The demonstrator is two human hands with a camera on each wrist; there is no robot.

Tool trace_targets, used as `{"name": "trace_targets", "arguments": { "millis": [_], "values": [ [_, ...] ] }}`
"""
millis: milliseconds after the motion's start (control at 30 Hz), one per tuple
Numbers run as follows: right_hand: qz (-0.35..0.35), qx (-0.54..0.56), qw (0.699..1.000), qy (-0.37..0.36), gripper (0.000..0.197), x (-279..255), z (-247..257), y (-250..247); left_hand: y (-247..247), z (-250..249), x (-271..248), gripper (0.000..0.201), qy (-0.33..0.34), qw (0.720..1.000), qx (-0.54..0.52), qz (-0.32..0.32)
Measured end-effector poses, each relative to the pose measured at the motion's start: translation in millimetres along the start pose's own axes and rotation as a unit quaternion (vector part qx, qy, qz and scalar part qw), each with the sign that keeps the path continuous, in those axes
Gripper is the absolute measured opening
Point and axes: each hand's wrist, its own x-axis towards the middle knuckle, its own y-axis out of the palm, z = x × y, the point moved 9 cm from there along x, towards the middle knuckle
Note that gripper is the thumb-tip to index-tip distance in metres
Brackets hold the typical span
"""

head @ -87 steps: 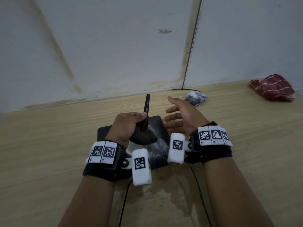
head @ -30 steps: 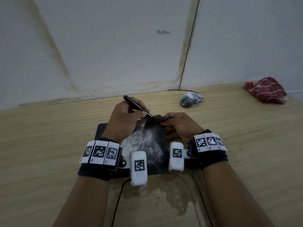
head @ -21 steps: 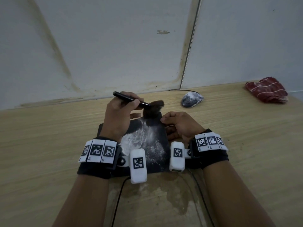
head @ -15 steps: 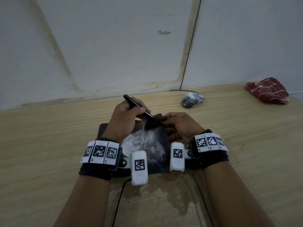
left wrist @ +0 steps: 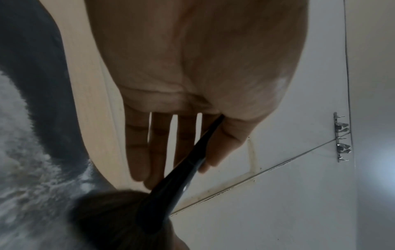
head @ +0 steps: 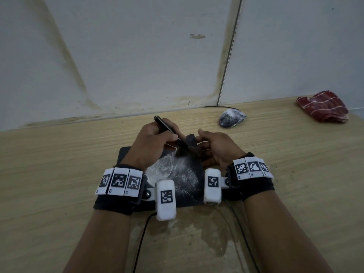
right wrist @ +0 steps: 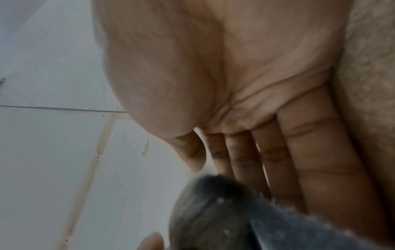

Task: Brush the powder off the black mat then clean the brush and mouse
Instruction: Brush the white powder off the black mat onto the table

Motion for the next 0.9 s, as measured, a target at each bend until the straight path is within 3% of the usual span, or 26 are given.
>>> {"name": "trace_targets", "arguments": {
  "millis": [233, 500, 733, 900],
  "values": [
    [0.000, 0.003, 1.000, -0.001, 0.040, -1, 4, 1, -13, -14, 0, 0.025, 0.060, 0.996, -0.034, -0.063],
    [-0.006, -0.021, 1.000, -0.012, 0.034, -2, 8, 0, 3, 1, 0, 0.022, -0.025, 1.000, -0.009, 0.009],
    [0.026, -0.020, 0.999, -0.013, 0.028, -6, 7, 9, -26, -3, 0, 0.023, 0.034, 0.992, -0.053, -0.113],
    [0.018, -0.047, 0.998, -0.025, 0.019, -5, 7, 5, -18, 10, 4, 0.016, 0.014, 0.997, -0.022, -0.078]
  ]
}}
